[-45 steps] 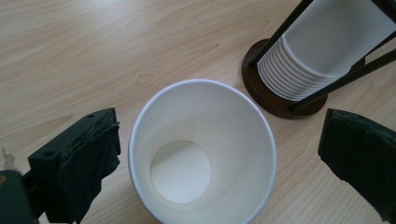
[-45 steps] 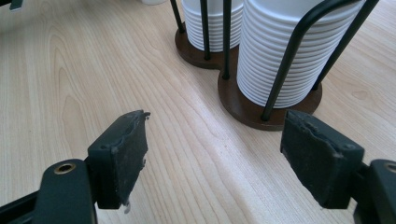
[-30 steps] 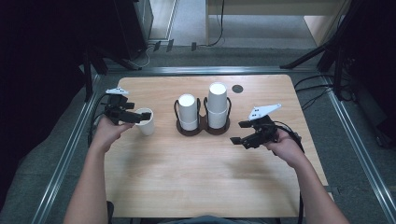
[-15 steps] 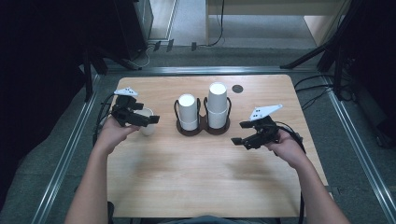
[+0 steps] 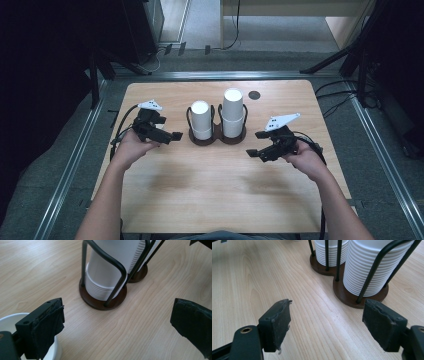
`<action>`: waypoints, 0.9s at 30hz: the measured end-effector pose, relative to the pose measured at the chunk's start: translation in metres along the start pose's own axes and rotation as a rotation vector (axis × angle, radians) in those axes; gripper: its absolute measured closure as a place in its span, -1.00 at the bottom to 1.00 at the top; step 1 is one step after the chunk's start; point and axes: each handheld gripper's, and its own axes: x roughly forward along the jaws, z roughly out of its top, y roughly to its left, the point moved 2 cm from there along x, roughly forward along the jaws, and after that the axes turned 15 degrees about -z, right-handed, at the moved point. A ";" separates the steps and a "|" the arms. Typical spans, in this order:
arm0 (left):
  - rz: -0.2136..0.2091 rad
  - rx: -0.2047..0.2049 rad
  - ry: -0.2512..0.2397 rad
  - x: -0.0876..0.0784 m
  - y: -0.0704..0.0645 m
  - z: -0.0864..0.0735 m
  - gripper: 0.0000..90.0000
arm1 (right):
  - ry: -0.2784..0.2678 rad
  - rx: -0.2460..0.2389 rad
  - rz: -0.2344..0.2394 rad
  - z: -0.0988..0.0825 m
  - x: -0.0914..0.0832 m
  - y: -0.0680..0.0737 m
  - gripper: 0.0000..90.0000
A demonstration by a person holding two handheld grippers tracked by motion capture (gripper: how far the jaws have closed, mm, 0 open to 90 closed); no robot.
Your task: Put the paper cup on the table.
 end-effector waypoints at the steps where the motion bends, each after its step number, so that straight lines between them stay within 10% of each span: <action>1: -0.004 0.007 0.008 0.002 -0.002 0.000 -1.00 | -0.001 0.000 0.000 0.000 0.000 0.000 -0.50; 27: -0.101 0.078 0.040 0.034 -0.044 -0.006 -1.00 | -0.007 -0.007 0.001 0.002 -0.002 0.004 -0.50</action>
